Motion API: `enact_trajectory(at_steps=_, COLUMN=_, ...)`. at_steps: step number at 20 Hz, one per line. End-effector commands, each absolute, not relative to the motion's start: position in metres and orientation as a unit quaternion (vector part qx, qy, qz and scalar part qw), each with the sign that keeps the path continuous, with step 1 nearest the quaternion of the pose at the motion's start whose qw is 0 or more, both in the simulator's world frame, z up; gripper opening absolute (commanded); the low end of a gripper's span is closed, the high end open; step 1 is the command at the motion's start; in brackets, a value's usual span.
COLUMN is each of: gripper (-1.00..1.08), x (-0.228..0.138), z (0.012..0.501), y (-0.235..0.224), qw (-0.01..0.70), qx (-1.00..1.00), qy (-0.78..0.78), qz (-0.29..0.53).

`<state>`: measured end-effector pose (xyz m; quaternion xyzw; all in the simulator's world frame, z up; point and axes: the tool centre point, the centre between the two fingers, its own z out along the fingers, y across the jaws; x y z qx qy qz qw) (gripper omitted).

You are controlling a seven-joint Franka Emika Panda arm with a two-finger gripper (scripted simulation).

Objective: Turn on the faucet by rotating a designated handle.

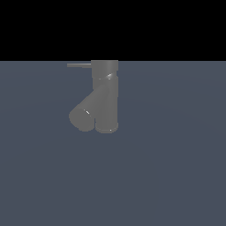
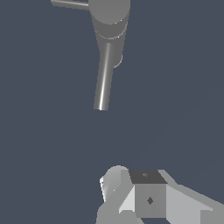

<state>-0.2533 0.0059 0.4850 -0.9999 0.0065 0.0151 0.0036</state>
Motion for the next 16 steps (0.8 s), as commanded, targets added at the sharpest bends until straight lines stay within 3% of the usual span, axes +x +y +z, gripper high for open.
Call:
enact_trajectory(at_steps=1, gripper=-1.0, x=-0.253, z=0.485, y=0.006, qw=0.004, qx=-1.0, qy=0.006, qz=0.015)
enact_trajectory(at_steps=16, gripper=-1.0, x=-0.248, z=0.476, y=0.019, qw=-0.015, qx=-1.0, qy=-0.005, qz=0.025)
